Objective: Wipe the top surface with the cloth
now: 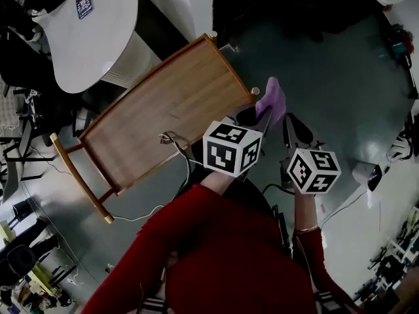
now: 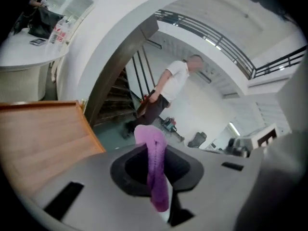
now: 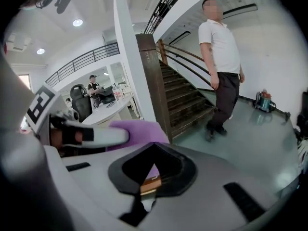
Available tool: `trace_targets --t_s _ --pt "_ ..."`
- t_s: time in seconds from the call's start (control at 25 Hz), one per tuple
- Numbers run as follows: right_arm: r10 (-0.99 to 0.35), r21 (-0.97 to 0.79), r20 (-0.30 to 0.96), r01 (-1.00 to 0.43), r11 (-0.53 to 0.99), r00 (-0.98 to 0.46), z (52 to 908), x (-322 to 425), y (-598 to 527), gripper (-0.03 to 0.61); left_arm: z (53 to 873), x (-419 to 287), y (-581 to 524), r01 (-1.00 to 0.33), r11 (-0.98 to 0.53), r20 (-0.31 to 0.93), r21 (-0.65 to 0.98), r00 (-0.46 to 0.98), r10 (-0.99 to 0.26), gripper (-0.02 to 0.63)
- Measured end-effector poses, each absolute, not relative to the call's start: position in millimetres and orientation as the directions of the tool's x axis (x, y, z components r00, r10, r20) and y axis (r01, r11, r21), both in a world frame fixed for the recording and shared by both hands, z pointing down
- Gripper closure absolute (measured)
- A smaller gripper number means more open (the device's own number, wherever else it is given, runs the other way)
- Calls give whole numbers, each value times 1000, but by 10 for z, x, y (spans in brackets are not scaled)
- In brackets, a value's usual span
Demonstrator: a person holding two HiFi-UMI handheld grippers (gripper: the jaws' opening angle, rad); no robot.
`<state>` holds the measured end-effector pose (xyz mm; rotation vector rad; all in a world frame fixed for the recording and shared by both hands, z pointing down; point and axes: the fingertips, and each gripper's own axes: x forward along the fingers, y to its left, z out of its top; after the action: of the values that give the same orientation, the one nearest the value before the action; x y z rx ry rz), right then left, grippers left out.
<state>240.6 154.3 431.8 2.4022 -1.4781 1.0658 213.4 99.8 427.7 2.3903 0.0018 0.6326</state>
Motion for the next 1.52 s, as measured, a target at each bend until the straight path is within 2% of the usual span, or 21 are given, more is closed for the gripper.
trace_targets --t_s 0.16,0.28,0.4,0.52,0.72,0.88,1.04,1.24,1.36,1.52 --pt "-736 -237 634 -847 -476 236 4331 2444 1451 574 4987 1951 928 -350 -723 585 595 806 92 565" --pt "-749 -245 637 -874 -419 180 4361 2401 1376 574 5262 1694 893 -444 -691 648 570 760 46 564" --pt "-765 -255 638 -914 -316 86 4387 2319 1185 574 5301 1380 820 -517 -660 674 545 739 -23 564" --pt "-775 -270 630 -948 -167 -43 4421 2209 800 574 5318 934 597 -632 -589 698 503 699 -154 565" --pt "-750 -289 626 -957 32 -215 4542 1834 209 574 5456 -192 322 -833 -361 763 420 539 -356 565" --pt "-704 -298 621 -934 195 -345 4674 1403 -122 574 5608 -1200 308 -940 -125 804 317 336 -490 565" --pt "-644 -308 613 -889 338 -457 4776 957 -309 574 5682 -2081 421 -976 89 818 199 115 -564 565" --pt "-597 -307 607 -848 432 -524 4758 588 -436 574 5611 -2744 399 -963 247 800 104 -67 -596 565" --pt "-585 -296 612 -840 455 -532 4565 384 -482 574 5446 -2967 350 -952 290 792 99 -101 -602 565" --pt "-589 -297 601 -835 464 -541 4478 315 -623 574 5176 -2918 397 -947 291 777 135 -81 -625 565"
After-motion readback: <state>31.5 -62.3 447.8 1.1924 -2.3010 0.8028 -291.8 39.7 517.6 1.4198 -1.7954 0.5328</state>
